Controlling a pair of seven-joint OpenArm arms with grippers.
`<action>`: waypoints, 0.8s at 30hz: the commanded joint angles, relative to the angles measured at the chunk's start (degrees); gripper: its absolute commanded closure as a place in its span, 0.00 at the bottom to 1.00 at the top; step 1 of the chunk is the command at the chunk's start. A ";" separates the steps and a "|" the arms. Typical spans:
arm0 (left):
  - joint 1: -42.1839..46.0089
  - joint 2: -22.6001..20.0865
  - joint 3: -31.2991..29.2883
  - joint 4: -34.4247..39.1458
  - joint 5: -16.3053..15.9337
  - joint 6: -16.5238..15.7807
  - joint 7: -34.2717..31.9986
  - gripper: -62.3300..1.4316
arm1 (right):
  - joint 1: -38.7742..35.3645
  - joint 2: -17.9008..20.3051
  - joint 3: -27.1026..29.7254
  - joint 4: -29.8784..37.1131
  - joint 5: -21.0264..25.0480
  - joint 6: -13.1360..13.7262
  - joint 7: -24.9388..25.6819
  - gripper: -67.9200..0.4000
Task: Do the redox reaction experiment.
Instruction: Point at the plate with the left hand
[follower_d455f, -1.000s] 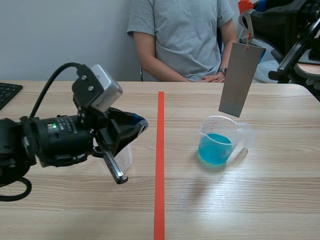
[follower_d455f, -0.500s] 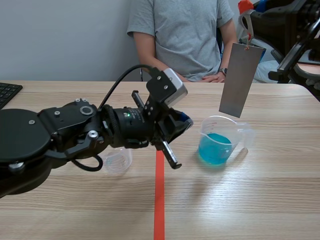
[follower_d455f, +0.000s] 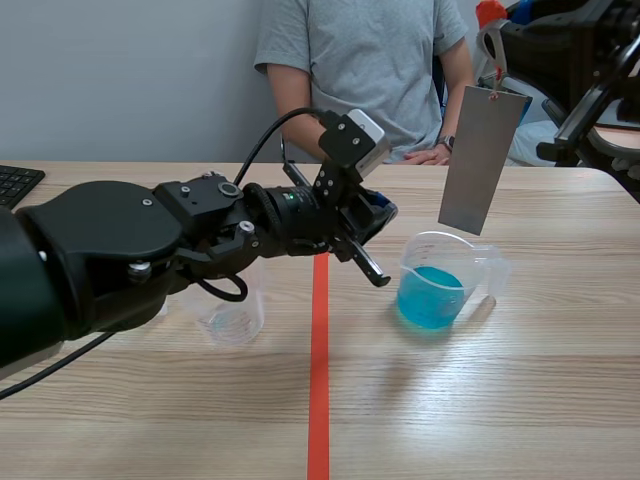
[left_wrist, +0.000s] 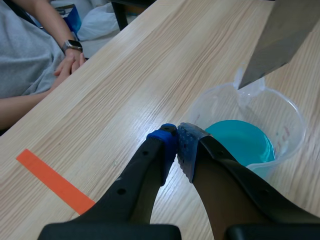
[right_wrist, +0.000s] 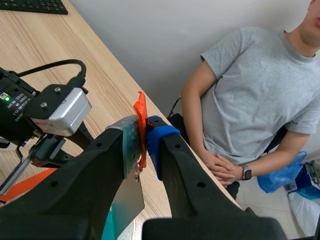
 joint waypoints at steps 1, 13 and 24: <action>-0.68 1.09 0.33 1.38 -0.39 -0.31 -1.29 0.91 | 0.96 0.00 0.07 0.42 0.22 -0.39 0.57 0.97; -0.66 1.05 0.35 1.11 -3.02 -5.79 -3.04 0.91 | 0.96 0.00 0.07 0.42 0.22 -0.39 0.39 0.97; -0.66 1.07 0.35 1.11 -2.99 -8.09 -3.67 0.91 | 0.96 0.00 0.07 0.42 0.22 -0.39 0.31 0.97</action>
